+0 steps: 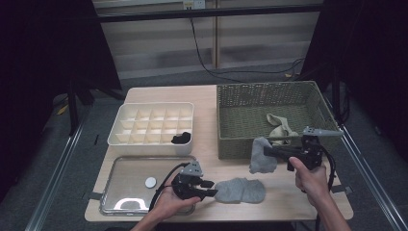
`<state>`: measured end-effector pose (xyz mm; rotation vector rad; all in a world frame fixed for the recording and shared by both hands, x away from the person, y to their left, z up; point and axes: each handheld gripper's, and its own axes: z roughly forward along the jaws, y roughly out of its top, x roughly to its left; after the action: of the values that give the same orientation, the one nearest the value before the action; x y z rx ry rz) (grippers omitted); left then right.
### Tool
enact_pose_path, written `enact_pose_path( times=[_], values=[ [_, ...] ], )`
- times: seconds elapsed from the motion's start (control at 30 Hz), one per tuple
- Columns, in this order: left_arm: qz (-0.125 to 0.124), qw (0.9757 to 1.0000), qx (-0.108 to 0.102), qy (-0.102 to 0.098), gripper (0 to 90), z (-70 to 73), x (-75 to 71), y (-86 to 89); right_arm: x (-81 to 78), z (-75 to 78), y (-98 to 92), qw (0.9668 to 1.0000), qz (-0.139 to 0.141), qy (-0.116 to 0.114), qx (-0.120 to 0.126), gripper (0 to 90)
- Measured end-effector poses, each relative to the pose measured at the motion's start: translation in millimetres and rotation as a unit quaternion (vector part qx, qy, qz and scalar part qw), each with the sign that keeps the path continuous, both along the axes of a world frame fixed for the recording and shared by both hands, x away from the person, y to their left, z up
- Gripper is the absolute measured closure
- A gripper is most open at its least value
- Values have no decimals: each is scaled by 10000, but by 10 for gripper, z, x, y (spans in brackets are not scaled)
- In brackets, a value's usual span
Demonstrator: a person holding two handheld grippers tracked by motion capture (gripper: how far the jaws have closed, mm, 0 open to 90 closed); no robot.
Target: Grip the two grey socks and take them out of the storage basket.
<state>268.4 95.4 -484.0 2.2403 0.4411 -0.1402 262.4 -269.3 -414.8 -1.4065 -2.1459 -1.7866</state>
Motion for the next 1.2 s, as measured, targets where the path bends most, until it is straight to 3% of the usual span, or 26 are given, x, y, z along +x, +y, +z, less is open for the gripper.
enact_pose_path(
  times=[0.23, 0.5, 0.53, 0.57, 0.67, 1.13, 1.2],
  values=[
    [-201, 9997, 161, 36, 661, -65, -37, -62, 40, -162, 34, 9999, -4, 131, -71, 835],
    [-185, 9997, 146, 45, 664, -71, -23, -106, 99, -198, 53, 9998, -4, 173, -123, 834],
    [-184, 9998, 69, 65, 666, -83, -24, -133, 106, -201, 55, 9998, -15, 161, -128, 834],
    [-251, 9995, 173, 48, 665, -72, -19, -141, 111, -207, 57, 9998, -34, 161, -133, 833],
    [-319, 9992, 225, 47, 664, -76, -38, -185, 116, -243, 71, 9998, -33, 163, -148, 833],
    [-402, 9992, 5, 50, 672, -39, -101, -219, 123, -444, 204, 9983, 59, 351, -460, 808],
    [-442, 9990, 106, 41, 673, -44, -103, -230, 107, -463, 258, 9979, 116, 399, -493, 796]
  ],
)
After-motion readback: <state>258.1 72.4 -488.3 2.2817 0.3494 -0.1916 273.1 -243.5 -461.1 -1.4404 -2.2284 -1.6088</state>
